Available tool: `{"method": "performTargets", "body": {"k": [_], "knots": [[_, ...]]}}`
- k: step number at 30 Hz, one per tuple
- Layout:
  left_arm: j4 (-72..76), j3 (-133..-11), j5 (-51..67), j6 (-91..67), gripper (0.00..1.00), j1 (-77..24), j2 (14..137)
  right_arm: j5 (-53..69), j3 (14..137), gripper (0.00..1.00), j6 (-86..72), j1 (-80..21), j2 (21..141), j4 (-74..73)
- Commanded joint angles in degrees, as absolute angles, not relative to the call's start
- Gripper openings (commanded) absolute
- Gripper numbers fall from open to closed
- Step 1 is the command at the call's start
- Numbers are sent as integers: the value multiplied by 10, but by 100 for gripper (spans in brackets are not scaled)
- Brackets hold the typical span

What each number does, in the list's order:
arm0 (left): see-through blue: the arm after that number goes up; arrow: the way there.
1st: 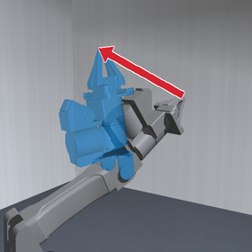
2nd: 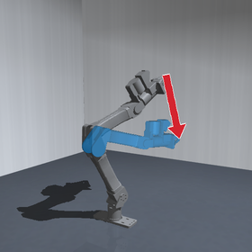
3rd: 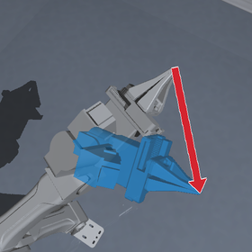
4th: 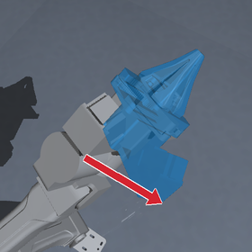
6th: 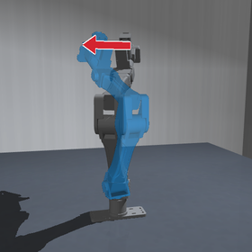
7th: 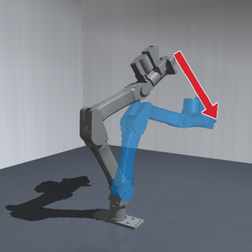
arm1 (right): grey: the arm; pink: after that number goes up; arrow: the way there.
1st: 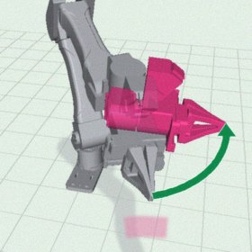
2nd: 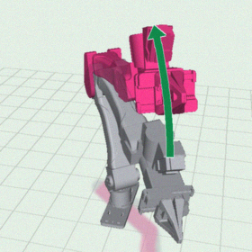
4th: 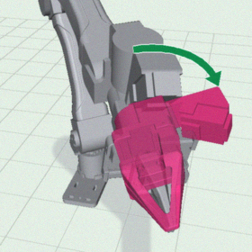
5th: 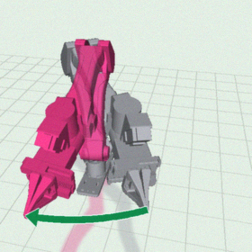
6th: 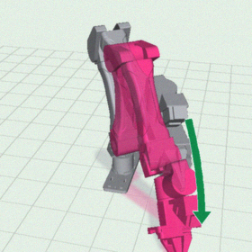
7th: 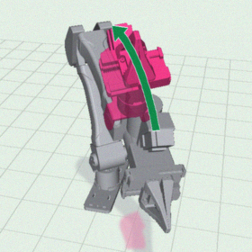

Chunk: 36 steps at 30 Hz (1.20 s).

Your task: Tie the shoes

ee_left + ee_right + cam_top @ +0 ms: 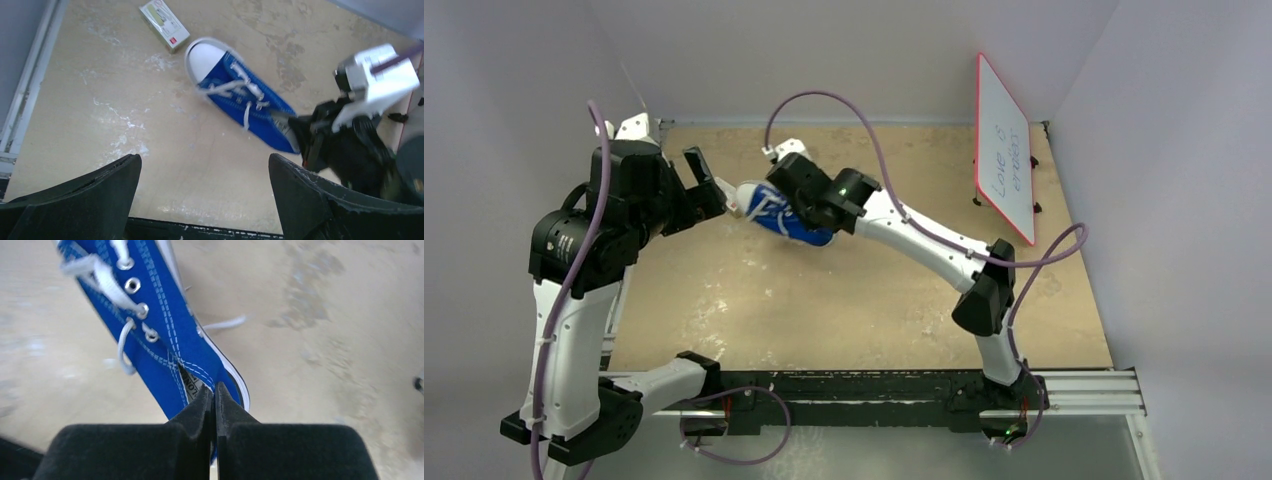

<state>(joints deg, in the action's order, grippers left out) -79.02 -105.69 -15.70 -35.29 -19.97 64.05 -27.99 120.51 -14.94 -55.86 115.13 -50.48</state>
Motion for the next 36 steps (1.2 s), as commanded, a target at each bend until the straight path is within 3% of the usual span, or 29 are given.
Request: {"method": "performTargets", "body": {"k": [1, 4, 9, 12, 19, 26, 27, 32, 36], "knots": [[-804, -1101, -249, -349, 99, -202, 630, -321, 1301, 0, -221, -608, 1133, -489], [-814, -1113, -305, -355, 99, -202, 630, -298, 1261, 0, -274, -612, 1117, -488], [-795, -1084, -296, -364, 99, -202, 627, -329, 985, 0, -388, -608, 1012, -404], [-787, -1070, -272, -371, 99, -202, 633, -359, 883, 0, -509, -581, 972, -422], [-772, -1037, -182, -371, 99, -202, 677, -317, 787, 0, -656, -555, 978, -435], [-709, -907, -63, -391, 99, -202, 683, -190, 691, 0, -645, -555, 933, -357], [-692, -882, -42, -398, 99, -202, 681, -155, 681, 2, -620, -555, 921, -333], [-615, -760, 50, -424, 99, -202, 681, -106, 648, 40, -531, -549, 848, -313], [-596, -731, 35, -428, 99, -202, 683, -19, 612, 60, -393, -476, 778, -262]]}}
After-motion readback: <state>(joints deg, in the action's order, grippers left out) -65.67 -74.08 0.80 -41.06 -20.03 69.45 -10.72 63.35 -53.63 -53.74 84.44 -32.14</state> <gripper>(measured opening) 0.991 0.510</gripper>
